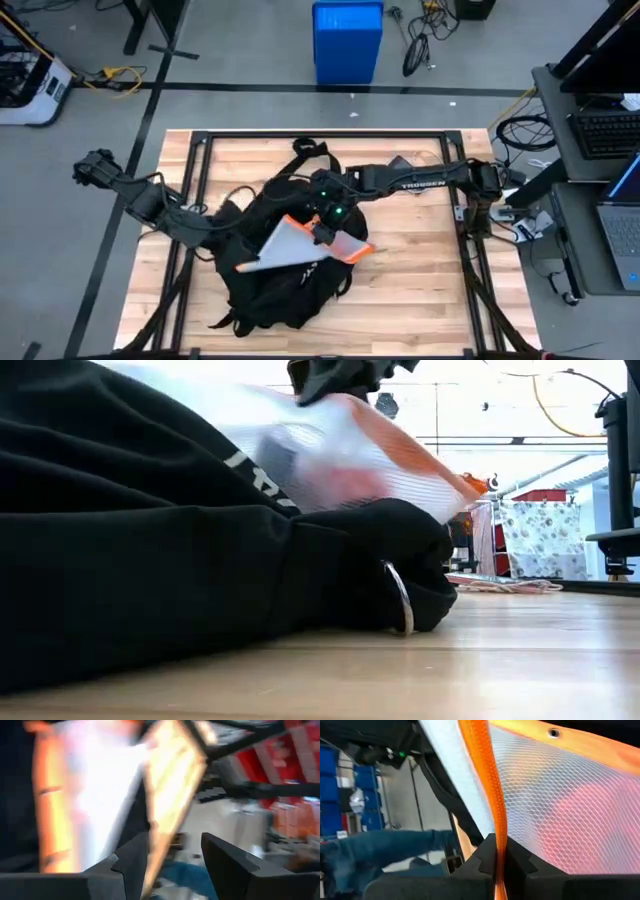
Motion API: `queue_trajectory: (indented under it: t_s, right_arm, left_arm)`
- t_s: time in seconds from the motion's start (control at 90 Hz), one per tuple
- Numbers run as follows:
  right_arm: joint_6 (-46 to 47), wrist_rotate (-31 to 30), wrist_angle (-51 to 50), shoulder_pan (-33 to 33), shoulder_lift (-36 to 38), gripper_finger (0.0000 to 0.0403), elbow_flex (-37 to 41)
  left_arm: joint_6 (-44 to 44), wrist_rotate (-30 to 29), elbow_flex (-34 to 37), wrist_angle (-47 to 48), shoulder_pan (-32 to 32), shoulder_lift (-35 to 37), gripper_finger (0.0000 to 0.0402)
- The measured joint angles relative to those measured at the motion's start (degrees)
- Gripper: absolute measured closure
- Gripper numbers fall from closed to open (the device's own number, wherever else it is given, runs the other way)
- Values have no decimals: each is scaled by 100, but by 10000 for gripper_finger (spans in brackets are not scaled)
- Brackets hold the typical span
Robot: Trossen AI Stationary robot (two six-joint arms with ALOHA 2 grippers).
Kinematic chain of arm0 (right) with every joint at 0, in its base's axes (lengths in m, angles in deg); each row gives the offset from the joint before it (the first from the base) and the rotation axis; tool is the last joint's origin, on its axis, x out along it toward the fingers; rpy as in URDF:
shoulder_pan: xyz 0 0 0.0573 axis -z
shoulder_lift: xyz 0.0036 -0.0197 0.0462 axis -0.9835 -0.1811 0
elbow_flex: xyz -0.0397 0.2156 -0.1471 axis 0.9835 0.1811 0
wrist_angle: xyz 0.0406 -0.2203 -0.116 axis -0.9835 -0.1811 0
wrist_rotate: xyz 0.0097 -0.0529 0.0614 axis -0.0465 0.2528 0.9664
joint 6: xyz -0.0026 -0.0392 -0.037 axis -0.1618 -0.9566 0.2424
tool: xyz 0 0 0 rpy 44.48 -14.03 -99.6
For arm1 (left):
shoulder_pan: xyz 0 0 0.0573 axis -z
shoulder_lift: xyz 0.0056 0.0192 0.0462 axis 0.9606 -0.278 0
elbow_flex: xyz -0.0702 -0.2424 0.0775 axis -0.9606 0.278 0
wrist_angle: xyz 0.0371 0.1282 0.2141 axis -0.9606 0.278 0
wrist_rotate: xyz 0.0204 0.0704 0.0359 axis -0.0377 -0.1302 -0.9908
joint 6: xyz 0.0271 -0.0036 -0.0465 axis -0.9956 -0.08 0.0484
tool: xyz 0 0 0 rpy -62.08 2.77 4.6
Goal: Unpack backpack
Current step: Put the orange zip bag into the black backpack
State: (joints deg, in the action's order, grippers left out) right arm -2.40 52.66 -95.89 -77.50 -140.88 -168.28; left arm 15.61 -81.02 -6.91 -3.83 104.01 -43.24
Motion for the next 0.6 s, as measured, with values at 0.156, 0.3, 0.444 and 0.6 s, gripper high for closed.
queue_trajectory:
  t_s: [0.156,0.3,0.444,0.6]
  right_arm:
    - [-156,-139,-211,0,72,403,0]
    - [-342,-323,-151,0,72,403,0]
    - [-389,-364,-143,-35,72,403,0]
    - [-402,-347,-150,-70,72,403,0]
  left_arm:
    - [134,-38,29,898,0,-49,228]
    - [368,-200,217,1091,-35,-230,228]
    - [1451,-306,227,2003,-245,-650,228]
    - [1571,-403,236,2545,-456,-1193,228]
